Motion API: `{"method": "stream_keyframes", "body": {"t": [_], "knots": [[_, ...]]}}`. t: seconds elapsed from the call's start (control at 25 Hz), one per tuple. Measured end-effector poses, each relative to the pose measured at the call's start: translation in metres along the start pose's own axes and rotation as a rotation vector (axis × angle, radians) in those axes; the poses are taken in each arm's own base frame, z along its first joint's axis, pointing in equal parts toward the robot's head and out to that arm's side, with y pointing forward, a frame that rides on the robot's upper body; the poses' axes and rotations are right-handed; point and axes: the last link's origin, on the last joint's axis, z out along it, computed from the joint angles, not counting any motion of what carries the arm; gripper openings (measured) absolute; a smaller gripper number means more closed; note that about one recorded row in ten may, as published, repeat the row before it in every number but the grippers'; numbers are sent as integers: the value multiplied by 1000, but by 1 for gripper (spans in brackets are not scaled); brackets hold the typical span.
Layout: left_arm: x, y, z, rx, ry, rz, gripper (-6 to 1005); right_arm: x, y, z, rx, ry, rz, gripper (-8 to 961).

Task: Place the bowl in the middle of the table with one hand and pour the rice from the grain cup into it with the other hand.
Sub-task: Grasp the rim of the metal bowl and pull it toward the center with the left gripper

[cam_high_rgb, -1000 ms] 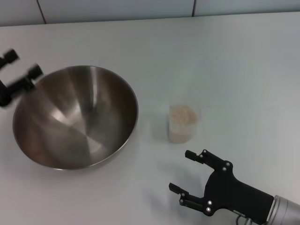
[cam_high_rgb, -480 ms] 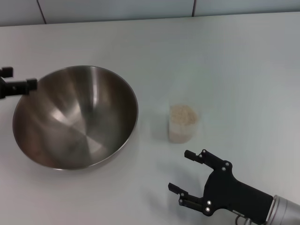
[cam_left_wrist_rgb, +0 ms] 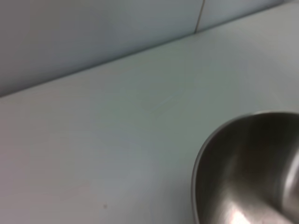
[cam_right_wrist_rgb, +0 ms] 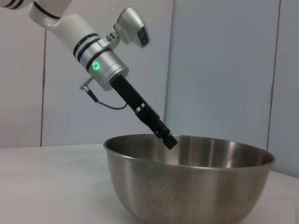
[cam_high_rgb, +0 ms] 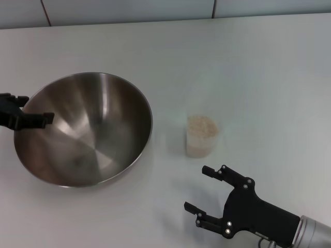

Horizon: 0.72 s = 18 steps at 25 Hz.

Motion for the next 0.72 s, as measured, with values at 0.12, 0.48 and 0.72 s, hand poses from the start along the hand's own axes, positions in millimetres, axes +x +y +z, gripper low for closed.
{"method": "stream_keyframes", "body": {"t": [0.12,0.48,0.72], "knots": [[-1,1,4,4,-28,16,862,0,0,0,0,0,0,786],[4,2,7,4,-44,48,773,-1,0,2,-4,-6,0,787],[12,5,9,-14,-44,67,611,-2,0,3,-6,-9,1,787]]}}
